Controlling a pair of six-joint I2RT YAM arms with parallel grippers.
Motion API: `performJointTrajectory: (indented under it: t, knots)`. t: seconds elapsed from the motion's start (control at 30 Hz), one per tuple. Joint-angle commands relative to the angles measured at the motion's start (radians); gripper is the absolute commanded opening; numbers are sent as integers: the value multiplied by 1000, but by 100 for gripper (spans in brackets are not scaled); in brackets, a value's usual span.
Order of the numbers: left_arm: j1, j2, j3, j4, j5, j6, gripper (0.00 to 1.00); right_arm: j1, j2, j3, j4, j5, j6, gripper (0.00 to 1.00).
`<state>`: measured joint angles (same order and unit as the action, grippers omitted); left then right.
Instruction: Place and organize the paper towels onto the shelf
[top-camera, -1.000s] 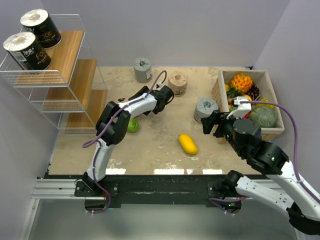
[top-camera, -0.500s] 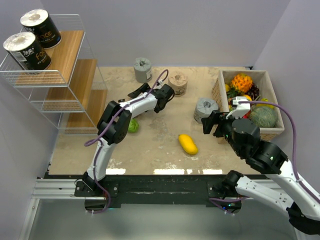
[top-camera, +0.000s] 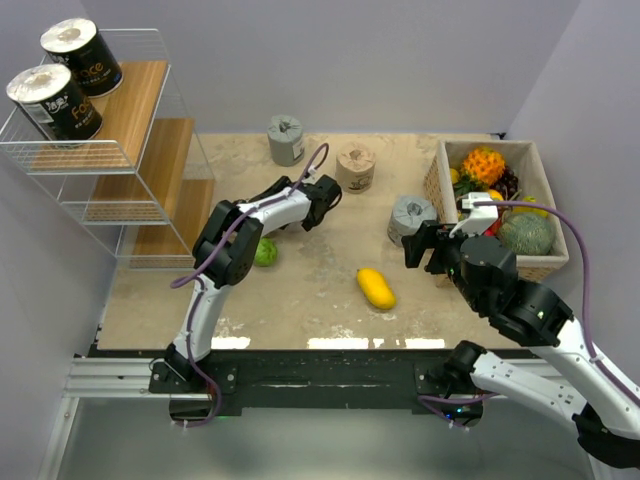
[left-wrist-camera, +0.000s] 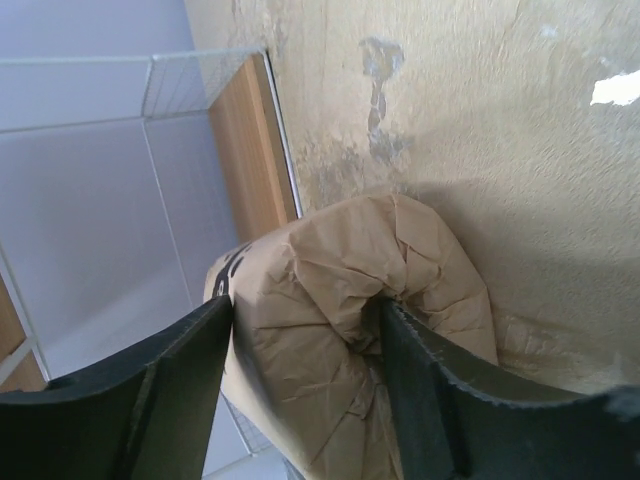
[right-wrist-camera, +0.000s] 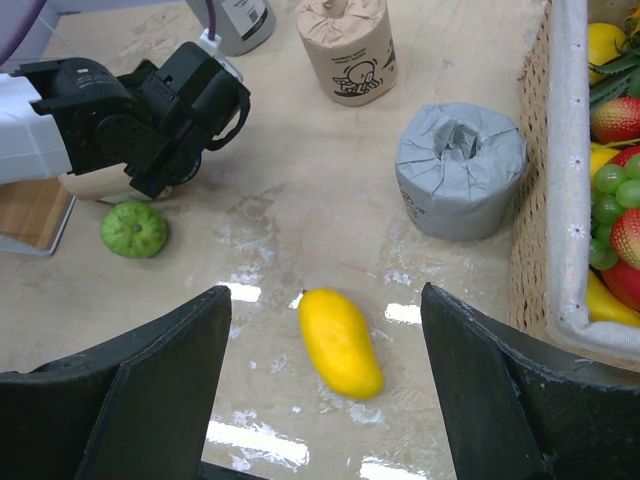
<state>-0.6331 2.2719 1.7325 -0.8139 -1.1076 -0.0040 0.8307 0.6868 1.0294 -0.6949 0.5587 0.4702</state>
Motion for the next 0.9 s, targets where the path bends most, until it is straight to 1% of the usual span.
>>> performJointTrajectory:
  t: [0.0,0.03,0.13,0.23,0.37,0.47,0.5,0.57,0.6,0.67,0.7,0.77,0.8,0.87]
  knots:
    - [16,-11,-21,-14,-17,-56,58,2,2,9,23,21,-12,80]
    - [16,-21,-22,-2,-8,-50,53,2,3,12,21,20,-12,80]
    - [15,-44,-22,27,11,-30,45,2,2,18,21,24,-10,80]
    - [15,-70,-24,65,41,-5,40,2,2,20,20,23,-5,80]
    - [13,-107,1,91,86,-2,38,2,2,21,17,24,-1,80]
    - [7,-140,42,91,158,-2,37,2,5,24,17,27,-1,80]
    - [9,-167,53,90,207,-5,37,2,6,29,15,26,-1,80]
    - [7,-198,68,105,248,-14,37,2,13,34,14,27,-1,80]
    - [7,-233,71,120,306,-17,37,2,14,40,12,29,-1,80]
    - [15,-274,55,146,379,-33,37,2,23,44,12,27,-1,80]
    - [21,-319,39,191,459,-50,37,2,23,47,12,27,-1,80]
    - [50,-366,-29,235,538,-76,37,2,31,50,12,24,1,80]
    - [65,-414,-57,284,608,-91,37,1,31,54,11,21,2,80]
    - [120,-455,-148,329,691,-139,37,1,37,58,8,17,5,80]
